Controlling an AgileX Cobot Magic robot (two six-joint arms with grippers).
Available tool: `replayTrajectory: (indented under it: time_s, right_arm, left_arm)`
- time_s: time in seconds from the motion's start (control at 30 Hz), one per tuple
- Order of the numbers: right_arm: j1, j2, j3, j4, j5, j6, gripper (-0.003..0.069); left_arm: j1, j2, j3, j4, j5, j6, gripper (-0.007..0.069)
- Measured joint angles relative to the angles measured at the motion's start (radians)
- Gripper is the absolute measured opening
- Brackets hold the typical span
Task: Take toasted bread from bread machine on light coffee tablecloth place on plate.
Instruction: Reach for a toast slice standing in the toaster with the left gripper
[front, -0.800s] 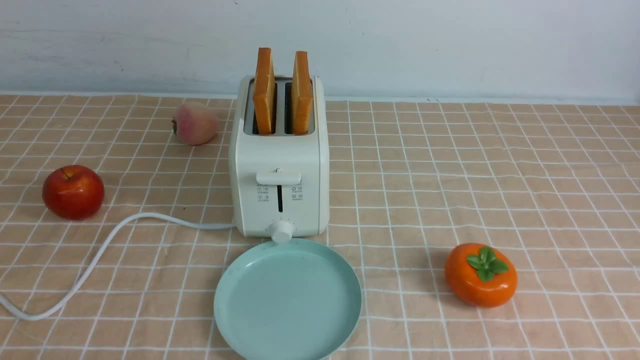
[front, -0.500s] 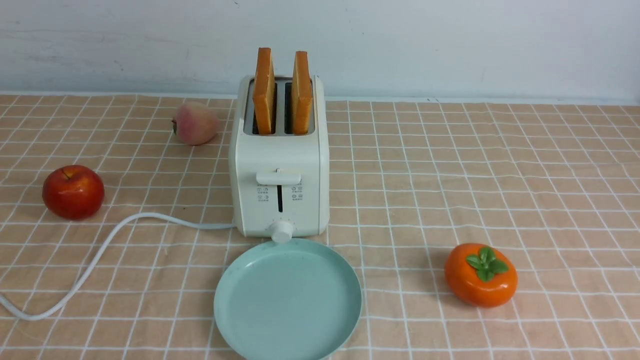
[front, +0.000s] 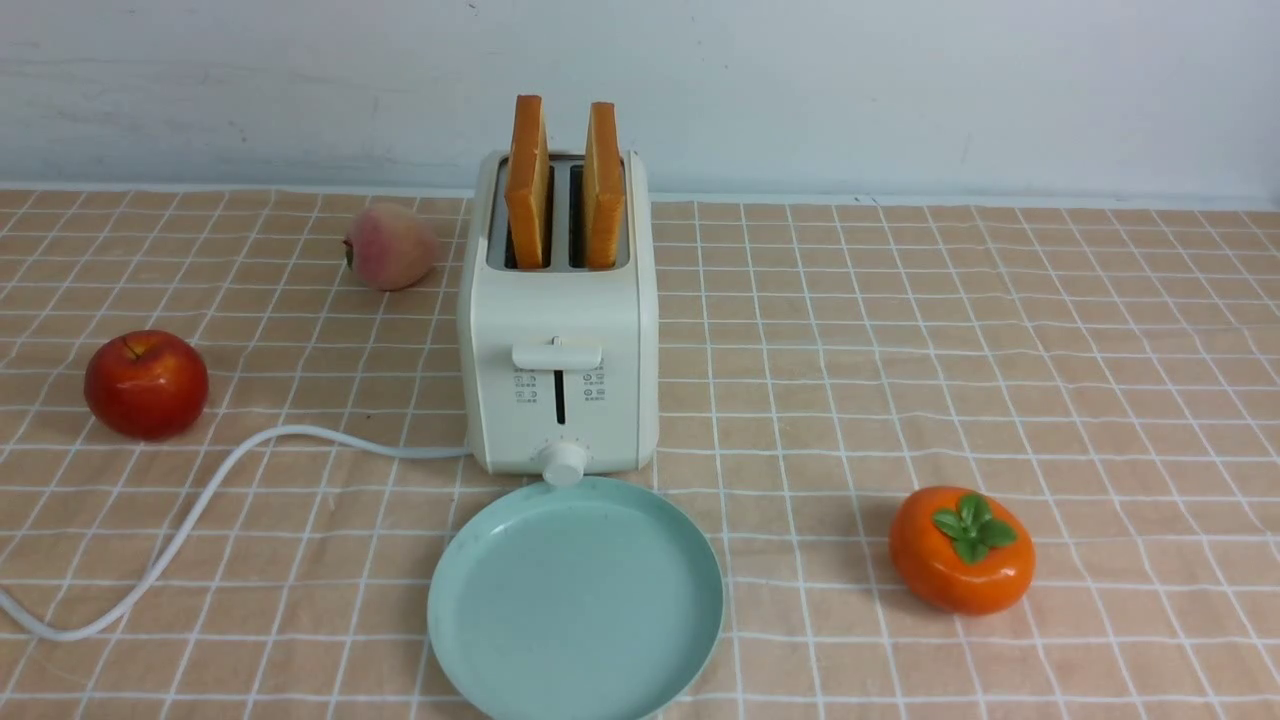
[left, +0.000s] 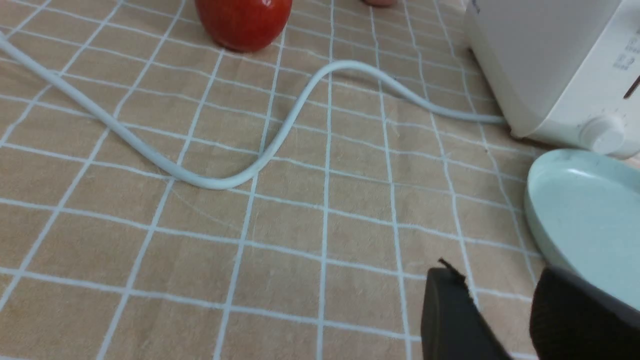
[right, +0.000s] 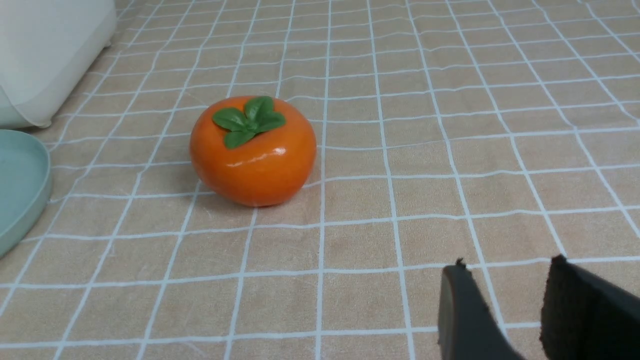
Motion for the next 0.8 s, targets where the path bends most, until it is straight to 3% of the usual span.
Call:
replayTrajectory:
  time_s: [0.3,0.4,0.43,0.53,0.67,0.8]
  right_arm:
    - [0.000,0.000,0.000,0.021,-0.003,0.011,0.0239]
    - [0.000,0.000,0.004,0.129,-0.031,0.066,0.0239]
    - [0.000,0.000,0.008,0.239,-0.078,0.113,0.0239]
    - [0.000,0.000,0.008,0.389,-0.170,0.173,0.0239]
    - [0.000,0.000,0.008,0.575,-0.292,0.217,0.0239]
    - [0.000,0.000,0.008,0.640,-0.362,0.239,0.0239]
  left_arm:
    - [0.000,0.000,0.000,-0.239,-0.166,-0.013,0.0238]
    - [0.000,0.000,0.000,-0.354,-0.207,-0.014,0.0238]
    - [0.000,0.000,0.000,-0.433,-0.221,-0.014,0.0238]
    - [0.000,0.000,0.000,-0.517,-0.230,-0.016,0.0238]
    - [0.000,0.000,0.000,-0.560,-0.252,-0.016,0.0237]
    - [0.000,0.000,0.000,-0.574,-0.302,-0.015,0.0174]
